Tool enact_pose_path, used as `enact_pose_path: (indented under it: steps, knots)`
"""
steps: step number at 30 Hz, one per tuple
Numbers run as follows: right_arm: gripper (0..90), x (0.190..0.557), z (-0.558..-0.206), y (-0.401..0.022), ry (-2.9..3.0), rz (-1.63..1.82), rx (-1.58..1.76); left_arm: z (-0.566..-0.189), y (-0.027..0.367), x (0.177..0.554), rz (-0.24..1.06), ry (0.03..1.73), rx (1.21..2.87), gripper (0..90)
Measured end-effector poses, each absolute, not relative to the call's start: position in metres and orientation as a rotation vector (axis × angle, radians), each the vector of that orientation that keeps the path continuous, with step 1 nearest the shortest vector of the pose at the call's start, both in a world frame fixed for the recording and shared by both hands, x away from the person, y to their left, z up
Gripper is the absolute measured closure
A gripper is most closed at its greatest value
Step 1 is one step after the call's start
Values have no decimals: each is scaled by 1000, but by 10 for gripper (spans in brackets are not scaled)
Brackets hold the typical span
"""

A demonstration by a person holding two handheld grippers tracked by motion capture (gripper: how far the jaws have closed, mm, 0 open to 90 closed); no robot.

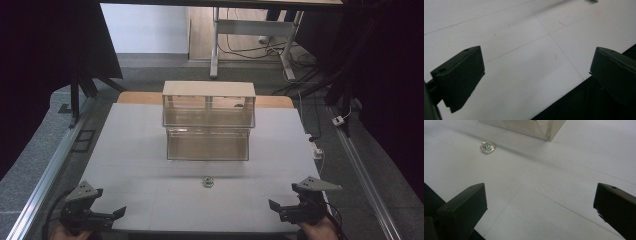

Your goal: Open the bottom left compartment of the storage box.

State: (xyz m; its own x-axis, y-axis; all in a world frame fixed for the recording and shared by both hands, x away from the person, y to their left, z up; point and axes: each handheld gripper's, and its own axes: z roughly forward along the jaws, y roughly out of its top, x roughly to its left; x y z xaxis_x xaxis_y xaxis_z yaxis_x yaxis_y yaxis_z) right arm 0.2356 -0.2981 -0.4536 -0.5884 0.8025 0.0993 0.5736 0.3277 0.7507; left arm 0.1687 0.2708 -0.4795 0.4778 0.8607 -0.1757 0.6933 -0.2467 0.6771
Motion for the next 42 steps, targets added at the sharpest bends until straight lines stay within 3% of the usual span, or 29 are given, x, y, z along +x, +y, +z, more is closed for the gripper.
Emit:
enact_pose_path:
  steps: [42]
  knots:
    - [0, 238, -451, -280, 2346, 1133, 1072, -480, 268, 171, 262, 1247, 2030, 0]
